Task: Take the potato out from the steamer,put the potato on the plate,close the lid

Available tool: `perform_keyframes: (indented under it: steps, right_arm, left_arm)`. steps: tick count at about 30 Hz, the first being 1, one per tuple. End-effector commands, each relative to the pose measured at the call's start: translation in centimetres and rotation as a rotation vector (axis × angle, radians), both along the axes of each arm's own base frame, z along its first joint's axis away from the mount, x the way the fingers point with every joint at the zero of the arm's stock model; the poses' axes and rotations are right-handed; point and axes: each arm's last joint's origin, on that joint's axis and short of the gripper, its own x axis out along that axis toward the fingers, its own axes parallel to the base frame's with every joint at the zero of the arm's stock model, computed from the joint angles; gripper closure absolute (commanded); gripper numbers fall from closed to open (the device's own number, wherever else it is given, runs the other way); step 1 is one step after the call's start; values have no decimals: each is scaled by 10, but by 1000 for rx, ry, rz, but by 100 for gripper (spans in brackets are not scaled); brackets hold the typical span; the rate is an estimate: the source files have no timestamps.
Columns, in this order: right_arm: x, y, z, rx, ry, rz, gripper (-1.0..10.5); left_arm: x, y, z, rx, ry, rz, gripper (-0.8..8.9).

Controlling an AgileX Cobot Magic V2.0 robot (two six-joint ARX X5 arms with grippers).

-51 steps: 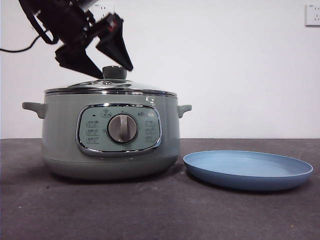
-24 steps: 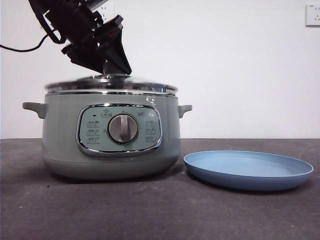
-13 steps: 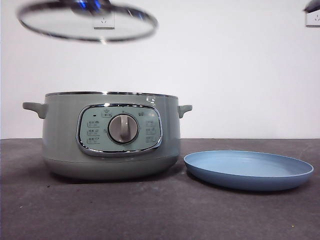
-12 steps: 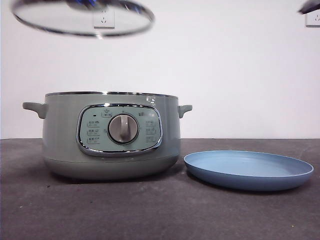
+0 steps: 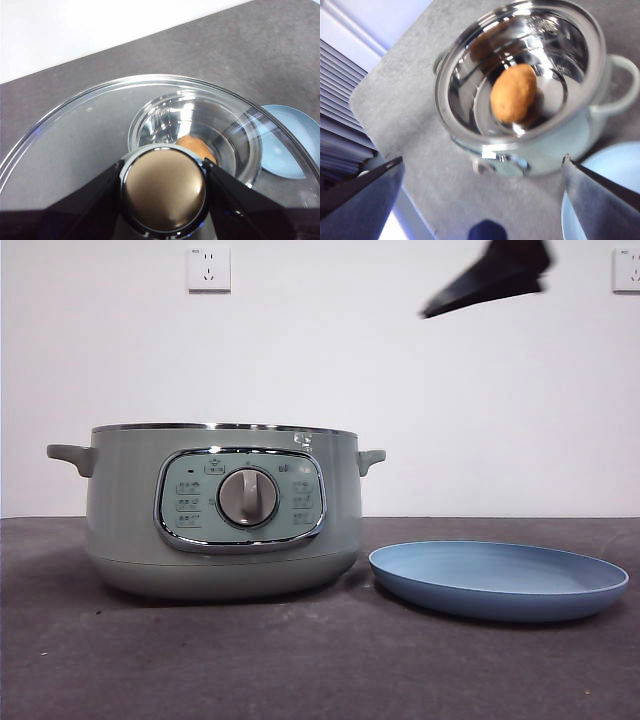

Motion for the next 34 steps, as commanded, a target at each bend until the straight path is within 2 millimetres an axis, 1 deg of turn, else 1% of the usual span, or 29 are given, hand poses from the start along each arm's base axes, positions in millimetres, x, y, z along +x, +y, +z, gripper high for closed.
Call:
perform_keyframes:
  steps: [1, 5, 9, 13, 18, 22, 25, 30, 34]
  right_arm:
    - [18, 26, 3, -25, -9, 10, 288]
    - [42, 62, 4, -70, -28, 15, 288]
    - [65, 99, -2, -123, -51, 13, 288]
    - [83, 131, -19, -181, -64, -4, 288]
    - [98, 159, -52, -266, -64, -34, 288]
    - [104, 171, -76, -313, -55, -46, 289]
    - [108, 174, -92, -362, -49, -67, 288]
    - [111, 180, -112, -397, -21, -64, 289]
    - [113, 182, -122, -418, -13, -68, 289]
  left_arm:
    - [-24, 6, 11, -26, -76, 14, 826]
    - [-54, 13, 14, -22, -101, 73, 826]
    - [-79, 18, 14, -31, -130, 88, 826]
    - [-95, 21, 14, -39, -145, 99, 826]
    - [-103, 23, 13, -47, -146, 101, 826]
    - [-104, 23, 13, -47, -142, 101, 826]
    - [-104, 23, 12, -45, -136, 101, 826]
    - [-104, 23, 12, -45, -135, 98, 826]
    - [-104, 23, 12, -46, -134, 97, 826]
